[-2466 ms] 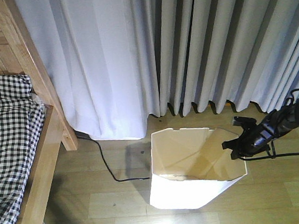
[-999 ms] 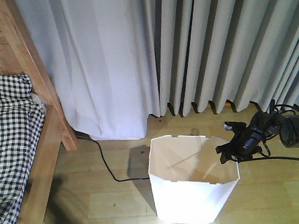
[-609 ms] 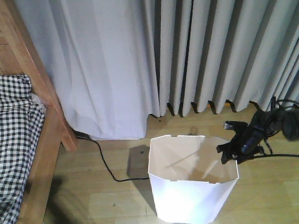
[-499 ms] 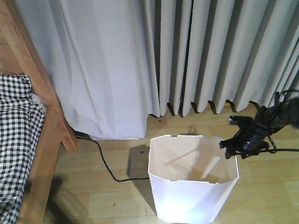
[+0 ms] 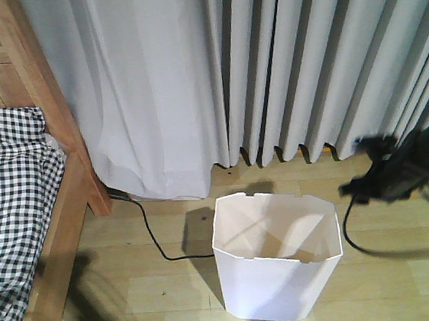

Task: Move trash bin to bedside with robot
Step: 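Open the right gripper and raise it away from the bin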

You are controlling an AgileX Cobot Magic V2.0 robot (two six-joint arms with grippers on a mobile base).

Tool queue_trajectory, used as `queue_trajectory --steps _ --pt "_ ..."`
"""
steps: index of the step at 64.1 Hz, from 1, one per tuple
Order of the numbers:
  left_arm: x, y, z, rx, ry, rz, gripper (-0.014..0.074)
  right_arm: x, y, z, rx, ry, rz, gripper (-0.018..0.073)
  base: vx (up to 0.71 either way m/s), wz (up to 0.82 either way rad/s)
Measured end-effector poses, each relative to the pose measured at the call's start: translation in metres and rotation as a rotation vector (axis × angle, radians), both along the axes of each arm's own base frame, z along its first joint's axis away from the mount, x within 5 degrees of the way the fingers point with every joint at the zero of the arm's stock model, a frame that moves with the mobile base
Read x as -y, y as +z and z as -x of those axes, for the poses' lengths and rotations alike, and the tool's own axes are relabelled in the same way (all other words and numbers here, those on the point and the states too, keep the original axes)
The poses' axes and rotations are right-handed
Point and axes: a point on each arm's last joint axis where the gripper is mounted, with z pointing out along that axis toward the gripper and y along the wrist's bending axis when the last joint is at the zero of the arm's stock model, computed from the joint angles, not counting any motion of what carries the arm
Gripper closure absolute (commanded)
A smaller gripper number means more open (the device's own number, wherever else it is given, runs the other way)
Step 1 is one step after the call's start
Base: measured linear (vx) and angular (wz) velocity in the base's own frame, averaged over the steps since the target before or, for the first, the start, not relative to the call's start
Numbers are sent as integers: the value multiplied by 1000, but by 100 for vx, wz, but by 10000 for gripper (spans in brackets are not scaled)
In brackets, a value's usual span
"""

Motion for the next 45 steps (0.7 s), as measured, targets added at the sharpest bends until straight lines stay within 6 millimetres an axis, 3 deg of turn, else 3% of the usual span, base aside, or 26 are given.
queue_trajectory --steps 18,35,45 --pt "0 0 0 0 0 0 603 -5 142 40 307 25 51 118 0 0" --pt "0 0 0 0 0 0 603 -20 255 112 616 76 61 118 0 0" --pt "0 0 0 0 0 0 603 -31 305 161 762 138 58 118 0 0"
